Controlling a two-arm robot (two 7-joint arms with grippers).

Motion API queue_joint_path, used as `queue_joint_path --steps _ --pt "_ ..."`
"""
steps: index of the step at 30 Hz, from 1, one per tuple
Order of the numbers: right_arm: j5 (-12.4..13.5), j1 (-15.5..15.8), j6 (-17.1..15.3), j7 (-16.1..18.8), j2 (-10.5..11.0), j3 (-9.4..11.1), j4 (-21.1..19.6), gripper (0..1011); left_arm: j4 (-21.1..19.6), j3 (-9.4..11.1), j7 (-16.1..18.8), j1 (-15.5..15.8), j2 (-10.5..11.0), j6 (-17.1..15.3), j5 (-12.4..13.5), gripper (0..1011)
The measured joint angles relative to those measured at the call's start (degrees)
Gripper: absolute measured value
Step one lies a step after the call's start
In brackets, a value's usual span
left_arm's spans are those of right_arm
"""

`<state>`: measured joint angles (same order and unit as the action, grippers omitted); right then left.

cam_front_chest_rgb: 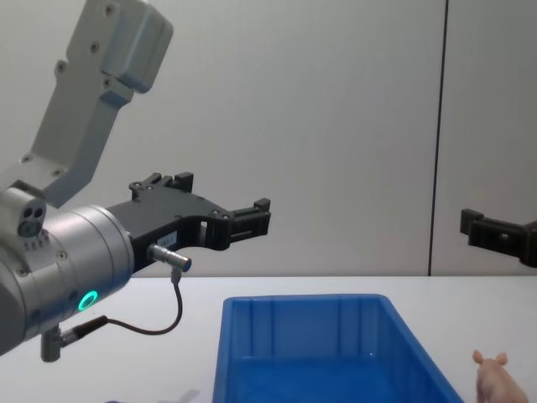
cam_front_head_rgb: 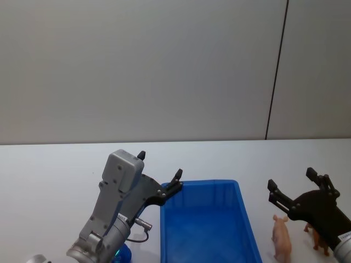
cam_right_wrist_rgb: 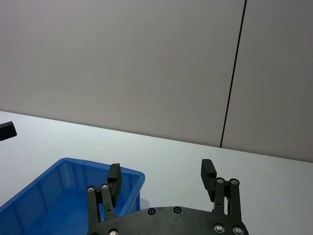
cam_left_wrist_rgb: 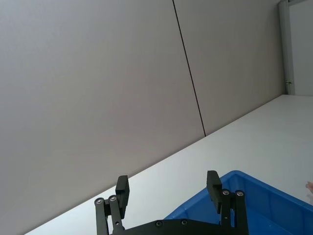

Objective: Pick up the two dolls from the table and place them into the box.

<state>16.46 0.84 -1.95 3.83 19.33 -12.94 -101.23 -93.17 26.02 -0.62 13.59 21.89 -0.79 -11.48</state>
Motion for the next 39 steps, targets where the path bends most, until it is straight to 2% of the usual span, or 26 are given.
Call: queue_joint_path --steps 39 --pt "0.0 0.0 0.0 0.0 0.0 0.0 0.0 1001 0.0 0.0 0.0 0.0 0.0 0.0 0.0 1002"
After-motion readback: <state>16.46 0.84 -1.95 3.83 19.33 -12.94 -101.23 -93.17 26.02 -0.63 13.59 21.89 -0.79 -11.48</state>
